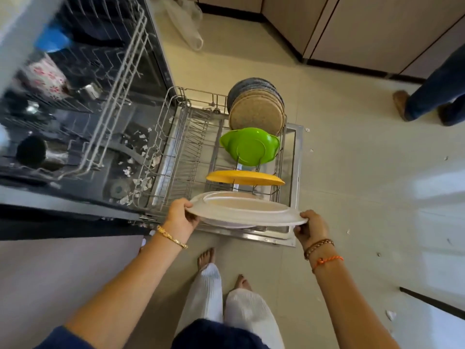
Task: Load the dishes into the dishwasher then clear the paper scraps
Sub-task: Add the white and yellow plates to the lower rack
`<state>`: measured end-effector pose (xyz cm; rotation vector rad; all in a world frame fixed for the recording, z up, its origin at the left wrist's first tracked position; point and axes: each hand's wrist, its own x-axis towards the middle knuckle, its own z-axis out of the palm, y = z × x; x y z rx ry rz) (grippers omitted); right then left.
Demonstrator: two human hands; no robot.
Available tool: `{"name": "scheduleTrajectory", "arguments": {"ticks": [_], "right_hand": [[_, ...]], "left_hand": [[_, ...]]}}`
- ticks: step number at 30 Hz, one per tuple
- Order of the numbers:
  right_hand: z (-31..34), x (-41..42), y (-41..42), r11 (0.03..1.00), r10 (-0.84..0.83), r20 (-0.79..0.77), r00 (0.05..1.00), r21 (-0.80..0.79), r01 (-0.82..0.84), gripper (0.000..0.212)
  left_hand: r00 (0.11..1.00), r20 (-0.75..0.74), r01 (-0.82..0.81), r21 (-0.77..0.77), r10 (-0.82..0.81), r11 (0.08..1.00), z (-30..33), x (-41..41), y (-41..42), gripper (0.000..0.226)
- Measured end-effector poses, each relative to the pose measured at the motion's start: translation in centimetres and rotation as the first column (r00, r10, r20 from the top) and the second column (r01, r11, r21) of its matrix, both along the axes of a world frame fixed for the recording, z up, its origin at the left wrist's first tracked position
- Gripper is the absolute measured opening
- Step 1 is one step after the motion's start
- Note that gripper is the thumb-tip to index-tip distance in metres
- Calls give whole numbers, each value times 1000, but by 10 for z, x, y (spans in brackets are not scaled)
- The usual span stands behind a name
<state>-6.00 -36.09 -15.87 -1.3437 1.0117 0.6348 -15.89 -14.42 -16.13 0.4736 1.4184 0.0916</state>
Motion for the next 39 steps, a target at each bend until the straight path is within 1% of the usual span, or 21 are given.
{"name": "scheduleTrajectory", "arguments": {"ticks": [8, 11, 14, 18, 21, 24, 25, 26, 27, 29, 30, 32, 34, 36, 38, 39], "right_hand": [[-80, 43, 25, 999, -27, 37, 999, -30, 28, 27], [-103, 51, 31, 997, -16, 61, 998, -79, 21, 27], [-114, 57, 33, 994, -22, 70, 997, -103, 29, 27], [-108, 53, 28, 992, -10, 84, 996, -127, 21, 25], [-91, 33, 15, 992, 20, 150, 988, -127, -1, 18], [-74, 1, -8, 992, 12, 264, 964, -125, 22, 28], [-69, -11, -18, 994, -9, 295, 956, -103, 41, 29], [-67, -23, -28, 996, -24, 309, 951, -76, 50, 30], [-64, -37, -39, 997, -40, 309, 950, -44, 56, 34], [-62, -61, -59, 998, -68, 296, 953, 9, 68, 52], [-62, -74, -70, 997, -75, 291, 954, 20, 72, 53], [-62, -97, -88, 995, -105, 276, 955, 31, 100, 46], [-61, -116, -101, 993, -114, 255, 960, 38, 107, 50], [-58, -134, -112, 993, -118, 222, 968, 41, 111, 50], [-58, -147, -121, 993, -119, 174, 978, 37, 115, 50], [-61, -152, -125, 993, -115, 149, 982, 33, 112, 50]], "left_hand": [[997, 64, -55, 41, 53, 998, -76, 44, 25, 33], [998, 54, -30, 49, 27, 998, -104, 49, 30, 33], [998, 57, -14, 43, 12, 999, -118, 50, 29, 33], [999, 45, 1, 73, -4, 997, -113, 45, 24, 30], [990, 37, 134, 96, -138, 986, -92, 32, 18, 27], [957, 10, 287, 111, -290, 951, -69, 8, 5, 29], [938, -15, 345, 121, -346, 931, -62, -1, 0, 27], [908, -48, 419, 131, -416, 899, -58, -10, -3, 24], [868, -80, 497, 135, -490, 857, -57, -21, -6, 20], [747, -91, 665, 110, -658, 739, -59, -41, -7, 16], [675, -65, 738, 86, -735, 669, -60, -52, -9, 17], [531, 16, 847, 25, -847, 532, -63, -73, -14, 15], [430, 96, 903, -44, -898, 428, -63, -91, -22, 15], [347, 149, 936, -117, -926, 332, -63, -106, -31, 23], [289, 133, 949, -170, -948, 265, -69, -119, -40, 31], [281, 122, 947, -198, -952, 254, -75, -123, -42, 33]]}}
